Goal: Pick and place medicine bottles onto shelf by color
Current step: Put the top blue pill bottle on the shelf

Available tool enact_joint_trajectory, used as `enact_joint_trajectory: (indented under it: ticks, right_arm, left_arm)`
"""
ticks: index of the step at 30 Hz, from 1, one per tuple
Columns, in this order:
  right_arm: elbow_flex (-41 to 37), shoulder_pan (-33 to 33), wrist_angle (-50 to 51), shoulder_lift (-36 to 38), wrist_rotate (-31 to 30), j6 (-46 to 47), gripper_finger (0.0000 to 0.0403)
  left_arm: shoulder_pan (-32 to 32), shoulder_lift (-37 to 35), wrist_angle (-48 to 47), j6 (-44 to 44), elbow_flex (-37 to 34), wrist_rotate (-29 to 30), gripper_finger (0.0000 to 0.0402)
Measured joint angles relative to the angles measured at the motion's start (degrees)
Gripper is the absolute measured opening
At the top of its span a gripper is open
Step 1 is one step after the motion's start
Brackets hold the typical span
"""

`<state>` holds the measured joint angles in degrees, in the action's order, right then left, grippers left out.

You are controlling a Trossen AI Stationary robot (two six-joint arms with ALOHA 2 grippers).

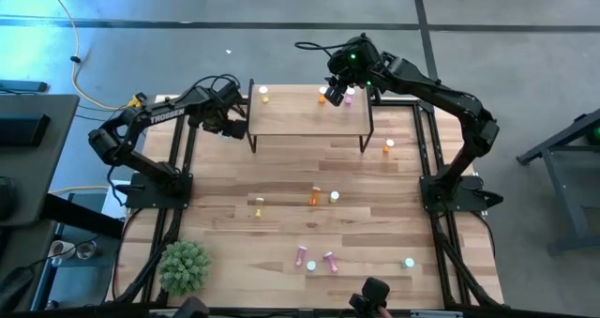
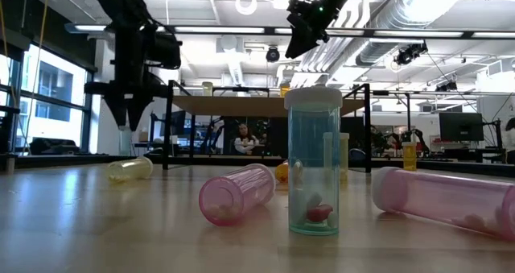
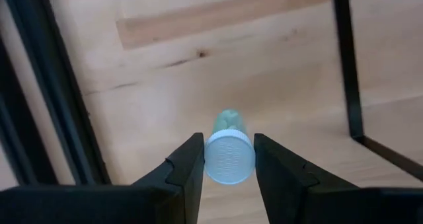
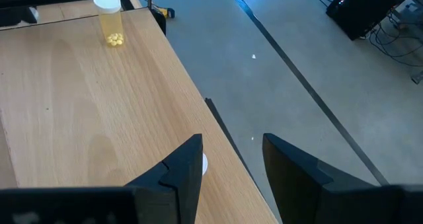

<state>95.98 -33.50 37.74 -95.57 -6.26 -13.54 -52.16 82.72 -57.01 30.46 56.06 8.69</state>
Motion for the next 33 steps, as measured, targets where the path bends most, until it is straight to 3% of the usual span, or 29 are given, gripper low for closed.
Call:
enact_joint_trajectory:
  ticks: [8,23,33]
  right_arm:
    - [0.0,0.0,0.0,0.0,-0.1,0.0,0.0149]
    - [0.0,0.0,0.0,0.0,-0.1,0.0,0.0149]
    - [0.0,0.0,0.0,0.0,0.1,0.0,0.0149]
  left_arm:
    - [-0.4,-0.1,-5.7,-1.3,9.0,6.7,0.0109]
    - [-2.8,0.0,-11.4,-6.5,24.5,7.2,0.0109]
    - [-2.7,0.0,-11.4,-11.5,38.8,7.1,0.0109]
